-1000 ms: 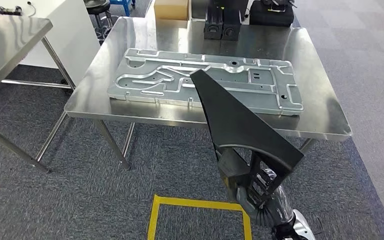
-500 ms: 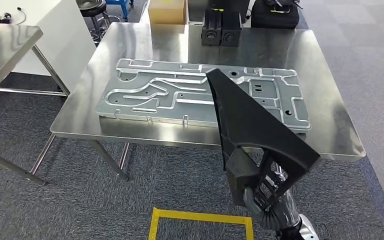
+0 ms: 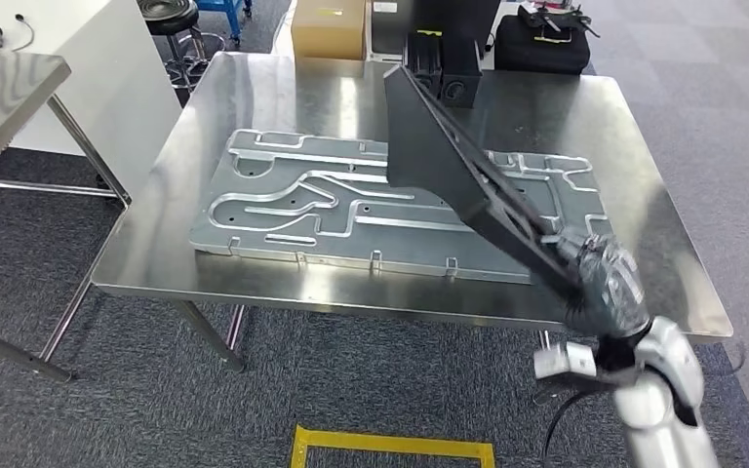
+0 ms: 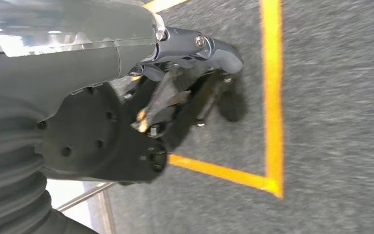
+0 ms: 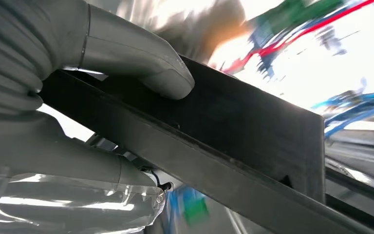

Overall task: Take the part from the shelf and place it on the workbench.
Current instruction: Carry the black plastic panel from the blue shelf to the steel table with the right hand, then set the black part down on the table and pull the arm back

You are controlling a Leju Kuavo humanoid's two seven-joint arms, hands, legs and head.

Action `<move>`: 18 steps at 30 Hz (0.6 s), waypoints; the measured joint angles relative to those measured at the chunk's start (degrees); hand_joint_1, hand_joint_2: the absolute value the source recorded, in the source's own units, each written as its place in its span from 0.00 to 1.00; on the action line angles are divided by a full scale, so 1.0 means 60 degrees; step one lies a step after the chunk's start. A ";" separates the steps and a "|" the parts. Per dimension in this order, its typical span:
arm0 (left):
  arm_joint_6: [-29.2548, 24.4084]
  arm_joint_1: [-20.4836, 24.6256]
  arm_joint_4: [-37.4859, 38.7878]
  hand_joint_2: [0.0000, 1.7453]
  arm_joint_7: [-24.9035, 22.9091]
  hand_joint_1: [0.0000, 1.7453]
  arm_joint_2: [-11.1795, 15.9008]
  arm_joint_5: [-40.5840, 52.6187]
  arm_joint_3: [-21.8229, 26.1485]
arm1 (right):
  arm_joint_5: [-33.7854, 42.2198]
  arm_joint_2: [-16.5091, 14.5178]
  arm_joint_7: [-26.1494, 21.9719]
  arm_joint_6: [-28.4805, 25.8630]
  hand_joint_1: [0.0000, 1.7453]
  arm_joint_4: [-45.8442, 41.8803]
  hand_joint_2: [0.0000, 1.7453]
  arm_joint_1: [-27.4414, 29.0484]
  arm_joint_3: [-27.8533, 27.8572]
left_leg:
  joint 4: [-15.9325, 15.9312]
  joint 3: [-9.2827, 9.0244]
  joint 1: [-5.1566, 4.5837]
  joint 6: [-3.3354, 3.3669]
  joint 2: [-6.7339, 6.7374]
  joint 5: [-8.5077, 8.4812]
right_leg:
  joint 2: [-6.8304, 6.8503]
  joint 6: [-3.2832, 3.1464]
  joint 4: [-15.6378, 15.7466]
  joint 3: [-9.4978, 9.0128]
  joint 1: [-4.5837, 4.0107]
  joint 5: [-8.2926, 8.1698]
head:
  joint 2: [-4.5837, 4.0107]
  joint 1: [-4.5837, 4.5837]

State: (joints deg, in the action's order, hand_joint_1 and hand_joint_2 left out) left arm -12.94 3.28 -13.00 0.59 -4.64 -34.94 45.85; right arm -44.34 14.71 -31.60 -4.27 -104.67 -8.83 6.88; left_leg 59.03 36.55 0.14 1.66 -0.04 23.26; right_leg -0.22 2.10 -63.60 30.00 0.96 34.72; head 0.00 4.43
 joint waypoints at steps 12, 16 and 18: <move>-0.0197 0.0109 -0.0003 1.00 0.0430 0.00 0.0017 -0.0001 -0.0491 | -0.3478 0.2737 0.2018 -0.1101 1.00 0.5516 1.00 -0.6991 -0.1889 | -0.0009 -0.0288 -0.0092 -0.0130 -0.0228 0.0323 | 0.0004 -0.0192 0.0774 0.0745 -0.0040 -0.1463 | 0.0000 -0.0001; -0.0170 0.0117 -0.0010 1.00 0.0447 0.00 0.0029 -0.0002 -0.0537 | -0.3496 0.2694 0.2043 -0.1772 1.00 0.7123 1.00 -0.7760 -0.2721 | 0.1426 0.0438 -0.0075 -0.0294 -0.0141 0.0974 | 0.0064 -0.0381 0.0912 0.0560 0.0044 -0.1438 | 0.0000 -0.0001; -0.0170 0.0110 -0.0008 1.00 0.0449 0.00 0.0026 -0.0002 -0.0547 | -0.3597 0.2483 0.2122 -0.2340 1.00 0.8038 1.00 -0.7862 -0.3103 | 0.2574 0.1120 -0.0034 -0.0323 -0.0114 0.1227 | 0.0068 -0.0424 0.0911 0.0488 0.0024 -0.1386 | 0.0000 -0.0001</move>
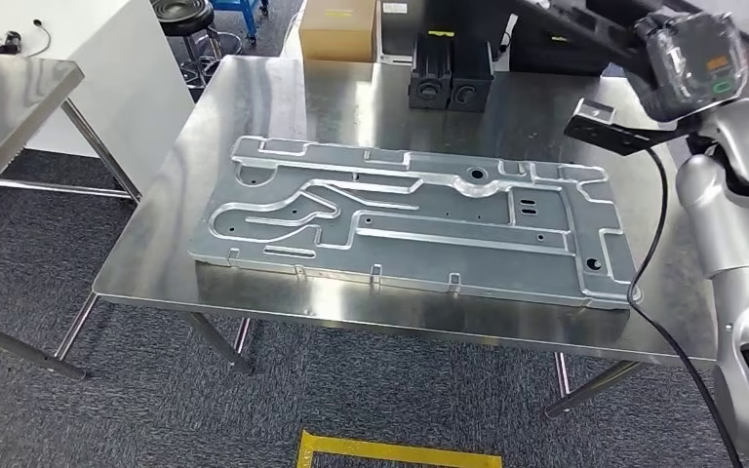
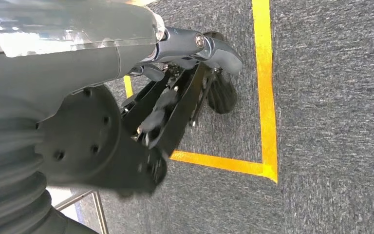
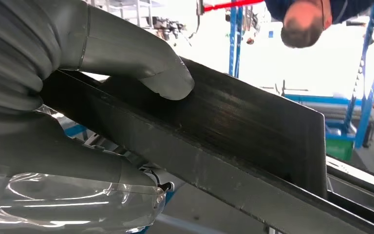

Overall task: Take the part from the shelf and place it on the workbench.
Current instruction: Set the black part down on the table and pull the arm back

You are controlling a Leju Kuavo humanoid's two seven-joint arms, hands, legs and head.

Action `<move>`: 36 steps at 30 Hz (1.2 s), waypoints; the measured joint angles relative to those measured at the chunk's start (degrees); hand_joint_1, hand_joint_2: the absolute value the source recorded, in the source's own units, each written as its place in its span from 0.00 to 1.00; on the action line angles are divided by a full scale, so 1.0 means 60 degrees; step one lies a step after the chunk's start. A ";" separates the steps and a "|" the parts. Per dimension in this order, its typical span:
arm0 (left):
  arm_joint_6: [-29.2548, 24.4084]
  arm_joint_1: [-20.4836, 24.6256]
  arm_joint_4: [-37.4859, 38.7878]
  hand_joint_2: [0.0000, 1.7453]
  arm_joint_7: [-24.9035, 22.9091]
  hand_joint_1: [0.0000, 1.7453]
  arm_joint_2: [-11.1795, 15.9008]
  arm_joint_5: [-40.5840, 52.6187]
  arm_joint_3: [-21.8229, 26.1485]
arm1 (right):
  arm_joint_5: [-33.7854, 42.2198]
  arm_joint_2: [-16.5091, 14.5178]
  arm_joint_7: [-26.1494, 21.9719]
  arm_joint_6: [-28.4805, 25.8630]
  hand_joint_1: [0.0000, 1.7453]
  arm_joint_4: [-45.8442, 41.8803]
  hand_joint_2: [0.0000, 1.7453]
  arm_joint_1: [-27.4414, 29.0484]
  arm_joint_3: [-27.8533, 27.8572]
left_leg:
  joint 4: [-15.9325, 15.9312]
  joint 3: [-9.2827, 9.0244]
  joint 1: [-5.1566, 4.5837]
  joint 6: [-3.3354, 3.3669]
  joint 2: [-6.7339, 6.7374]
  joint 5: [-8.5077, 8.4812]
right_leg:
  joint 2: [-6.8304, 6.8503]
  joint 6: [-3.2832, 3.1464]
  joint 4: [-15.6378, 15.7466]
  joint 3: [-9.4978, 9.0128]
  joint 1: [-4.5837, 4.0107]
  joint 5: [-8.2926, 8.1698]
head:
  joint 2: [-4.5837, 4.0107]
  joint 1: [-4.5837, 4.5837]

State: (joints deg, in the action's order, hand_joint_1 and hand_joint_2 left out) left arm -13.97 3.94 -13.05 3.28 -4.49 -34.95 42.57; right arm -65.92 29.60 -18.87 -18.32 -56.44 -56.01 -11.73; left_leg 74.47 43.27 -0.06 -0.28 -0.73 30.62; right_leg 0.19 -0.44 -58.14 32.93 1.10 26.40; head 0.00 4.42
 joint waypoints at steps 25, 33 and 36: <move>0.0058 0.0034 -0.0003 1.00 0.0042 0.00 -0.0031 0.0000 0.0005 | -0.0964 -0.2583 0.0985 -0.0683 1.00 0.5420 1.00 0.1186 -0.1433 | -0.2736 -0.1308 0.0024 0.0008 0.0018 -0.1204 | -0.0049 0.0186 -0.0023 0.0202 -0.0014 -0.0174 | 0.0000 -0.0001; 0.0042 -0.0042 0.0000 1.00 0.0056 0.00 -0.0008 0.0000 0.0009 | -0.0732 -0.2754 0.0794 -0.0652 1.00 0.5556 1.00 0.1091 -0.1443 | -0.0203 -0.0253 0.0123 -0.0228 0.0053 -0.0091 | -0.0010 -0.0020 0.0051 0.0125 0.0005 -0.0207 | 0.0000 -0.0001; 0.0021 -0.0042 -0.0001 1.00 0.0118 0.00 0.0002 0.0000 0.0012 | -0.0671 -0.2763 0.0726 -0.0657 0.25 0.5565 0.25 0.1042 -0.1433 | -0.2132 -0.1224 0.0133 -0.0158 0.0071 -0.0872 | -0.0046 0.0092 -0.0034 0.0127 0.0004 -0.0142 | 0.0000 -0.0001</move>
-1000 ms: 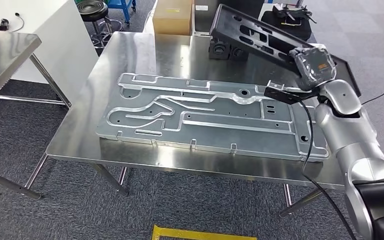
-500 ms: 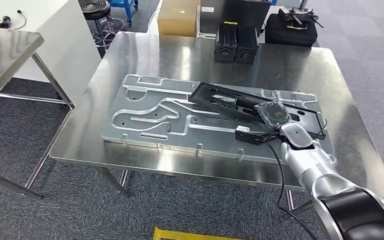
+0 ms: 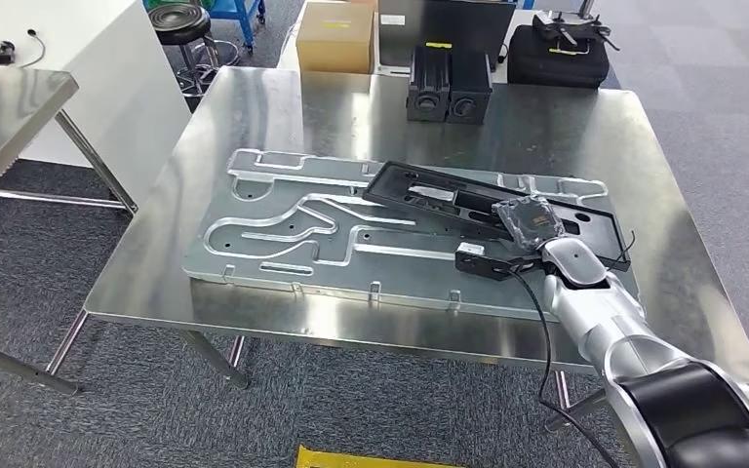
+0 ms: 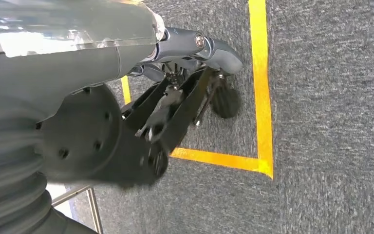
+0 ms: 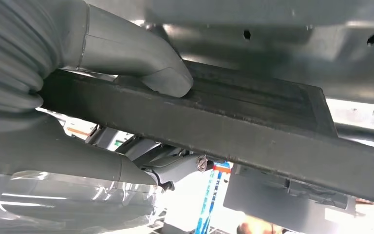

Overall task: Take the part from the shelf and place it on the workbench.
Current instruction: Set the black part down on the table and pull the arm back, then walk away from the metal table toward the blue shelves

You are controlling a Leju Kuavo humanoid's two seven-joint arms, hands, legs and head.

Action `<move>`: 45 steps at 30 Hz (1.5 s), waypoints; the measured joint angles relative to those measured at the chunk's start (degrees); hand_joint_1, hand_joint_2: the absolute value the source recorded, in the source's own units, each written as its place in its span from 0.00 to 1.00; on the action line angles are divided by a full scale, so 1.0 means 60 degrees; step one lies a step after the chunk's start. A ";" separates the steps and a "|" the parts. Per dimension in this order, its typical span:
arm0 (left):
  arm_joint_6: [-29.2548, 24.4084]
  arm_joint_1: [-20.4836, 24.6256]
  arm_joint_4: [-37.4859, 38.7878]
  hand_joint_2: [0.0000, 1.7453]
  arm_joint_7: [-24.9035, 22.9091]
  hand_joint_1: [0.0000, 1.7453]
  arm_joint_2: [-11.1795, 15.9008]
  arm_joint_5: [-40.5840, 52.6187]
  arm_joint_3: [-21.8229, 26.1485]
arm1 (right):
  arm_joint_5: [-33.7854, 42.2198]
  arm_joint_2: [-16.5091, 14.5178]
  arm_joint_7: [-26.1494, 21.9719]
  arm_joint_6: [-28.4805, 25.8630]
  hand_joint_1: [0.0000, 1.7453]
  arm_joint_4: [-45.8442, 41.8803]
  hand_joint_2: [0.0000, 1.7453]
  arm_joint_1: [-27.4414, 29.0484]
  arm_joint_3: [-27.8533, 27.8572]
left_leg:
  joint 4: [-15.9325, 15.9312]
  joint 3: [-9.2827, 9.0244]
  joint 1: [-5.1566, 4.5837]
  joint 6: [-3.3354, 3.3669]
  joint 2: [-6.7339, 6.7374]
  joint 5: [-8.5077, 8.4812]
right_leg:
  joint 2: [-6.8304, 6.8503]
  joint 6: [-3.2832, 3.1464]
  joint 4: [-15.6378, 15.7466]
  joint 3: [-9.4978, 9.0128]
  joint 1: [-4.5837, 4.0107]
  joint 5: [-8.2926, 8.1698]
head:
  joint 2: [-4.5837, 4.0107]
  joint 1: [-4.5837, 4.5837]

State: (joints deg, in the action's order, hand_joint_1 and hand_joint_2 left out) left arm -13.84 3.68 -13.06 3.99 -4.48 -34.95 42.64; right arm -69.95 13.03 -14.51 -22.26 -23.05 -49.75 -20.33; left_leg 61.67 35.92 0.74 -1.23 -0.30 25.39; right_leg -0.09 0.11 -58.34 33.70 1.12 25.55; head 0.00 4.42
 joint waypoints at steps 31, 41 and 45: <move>-0.0871 -0.0032 -0.0002 0.00 -0.0874 0.00 0.0071 0.0000 0.0176 | -0.0039 -0.0432 -0.0018 0.0041 0.00 0.0229 0.00 -0.0512 0.0066 | 0.0003 -0.0525 -0.0121 0.0190 -0.0010 0.0441 | 0.0048 -0.0073 -0.0039 0.0396 -0.0057 -0.0364 | 0.0000 0.0001; -0.0762 -0.0016 0.0002 0.00 -0.0792 0.00 0.0066 0.0000 0.0289 | -0.0167 -0.0028 0.0237 -0.0312 0.00 0.0003 0.00 -0.0811 0.0122 | -0.0761 -0.0314 -0.0119 0.0559 0.0054 -0.0283 | 0.0013 0.0383 -0.2382 0.1271 0.0028 0.1257 | 0.0000 0.0000; -0.0730 -0.0047 0.0002 0.00 -0.0791 0.00 0.0047 0.0000 0.0324 | 0.0509 0.1216 0.0027 -0.0090 0.00 -0.1592 0.00 -0.0787 0.0613 | -0.0603 0.0019 -0.0076 0.0486 0.0020 -0.0428 | 0.0036 0.0530 -0.1594 0.0357 0.0125 0.0850 | 0.0000 0.0000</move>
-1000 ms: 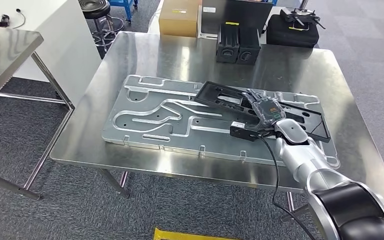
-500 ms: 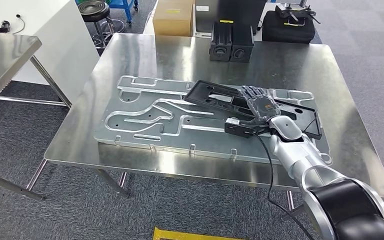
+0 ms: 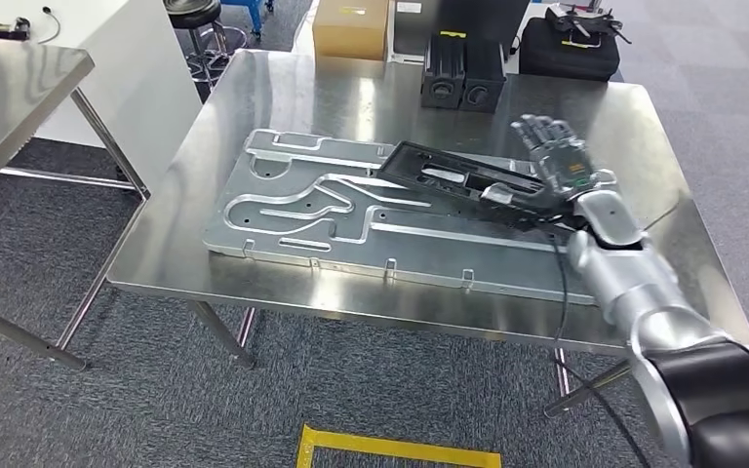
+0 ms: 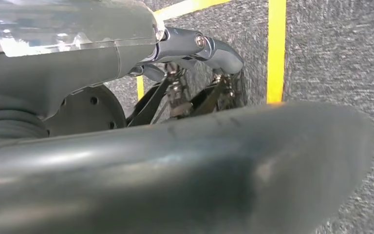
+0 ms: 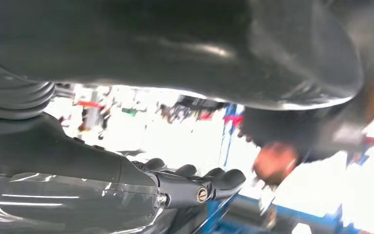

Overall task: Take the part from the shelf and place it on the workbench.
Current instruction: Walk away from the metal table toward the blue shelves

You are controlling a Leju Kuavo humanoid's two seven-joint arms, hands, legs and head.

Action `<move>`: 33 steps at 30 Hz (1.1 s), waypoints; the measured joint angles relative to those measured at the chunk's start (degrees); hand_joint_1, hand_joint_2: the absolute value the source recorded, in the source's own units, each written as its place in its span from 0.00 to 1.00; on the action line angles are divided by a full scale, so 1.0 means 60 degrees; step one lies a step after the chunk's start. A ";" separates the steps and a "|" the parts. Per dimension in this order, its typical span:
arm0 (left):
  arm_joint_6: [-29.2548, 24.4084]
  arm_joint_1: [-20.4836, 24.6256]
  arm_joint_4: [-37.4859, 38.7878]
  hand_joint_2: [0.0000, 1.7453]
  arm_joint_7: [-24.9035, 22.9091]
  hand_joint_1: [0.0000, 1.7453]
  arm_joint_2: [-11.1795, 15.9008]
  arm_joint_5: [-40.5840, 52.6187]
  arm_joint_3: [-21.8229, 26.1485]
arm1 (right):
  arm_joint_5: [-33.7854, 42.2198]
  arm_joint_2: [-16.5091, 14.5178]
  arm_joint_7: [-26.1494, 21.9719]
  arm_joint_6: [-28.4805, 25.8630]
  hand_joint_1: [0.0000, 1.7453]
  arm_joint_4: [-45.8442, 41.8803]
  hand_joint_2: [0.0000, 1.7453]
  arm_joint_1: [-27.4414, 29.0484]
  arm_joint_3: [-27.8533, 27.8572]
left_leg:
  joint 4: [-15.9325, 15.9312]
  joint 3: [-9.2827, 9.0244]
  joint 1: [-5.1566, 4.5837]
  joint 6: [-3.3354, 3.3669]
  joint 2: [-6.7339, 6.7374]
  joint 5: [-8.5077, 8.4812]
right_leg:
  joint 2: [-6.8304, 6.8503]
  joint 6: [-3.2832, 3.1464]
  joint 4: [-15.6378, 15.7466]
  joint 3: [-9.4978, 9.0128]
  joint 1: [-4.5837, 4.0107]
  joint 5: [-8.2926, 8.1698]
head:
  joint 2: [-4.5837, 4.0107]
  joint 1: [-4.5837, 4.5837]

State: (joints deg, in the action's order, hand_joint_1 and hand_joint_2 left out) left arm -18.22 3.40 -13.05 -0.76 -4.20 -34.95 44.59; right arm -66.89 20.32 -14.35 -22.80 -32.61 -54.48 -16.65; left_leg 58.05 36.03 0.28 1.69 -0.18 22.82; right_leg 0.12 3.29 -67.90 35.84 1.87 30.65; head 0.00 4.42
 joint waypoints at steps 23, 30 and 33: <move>-0.0199 0.0119 -0.0018 0.00 -0.0404 0.00 0.0034 0.0000 0.0275 | 0.1602 -0.5164 0.3907 -0.1427 0.00 0.2365 0.00 0.7882 1.5558 | -0.0843 -0.1746 -0.0205 0.0033 0.0071 0.0765 | -0.0109 -0.0475 0.1718 0.0117 -0.0182 -0.1358 | 0.0000 0.0001; -0.0295 0.0119 -0.0018 0.00 -0.0174 0.00 0.0081 0.0001 0.0202 | -0.0995 -0.5452 0.3898 0.0799 0.00 0.3148 0.25 0.7914 1.5061 | -0.0658 -0.0427 -0.0046 -0.0113 0.0210 -0.0175 | -0.0060 -0.0146 -0.0742 0.0053 -0.0036 -0.0060 | 0.0000 0.0000; -0.0225 0.0139 -0.0027 0.00 -0.0158 0.00 0.0087 0.0000 0.0112 | -0.1441 -0.5421 0.3235 0.1831 0.00 0.3250 0.00 0.7875 1.4512 | -0.0235 0.0173 0.0007 -0.0300 0.0203 -0.0395 | -0.0067 -0.0064 0.1123 -0.1477 0.0028 -0.0071 | 0.0000 0.0003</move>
State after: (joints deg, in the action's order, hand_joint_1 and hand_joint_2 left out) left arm -19.57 4.23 -13.21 -1.70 -3.68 -34.95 45.26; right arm -75.54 -12.21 5.06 -11.81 -13.11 -7.23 70.42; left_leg 56.64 37.07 0.32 -0.11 1.04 20.45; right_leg -0.28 2.91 -61.17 26.98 2.04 30.22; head 0.00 4.43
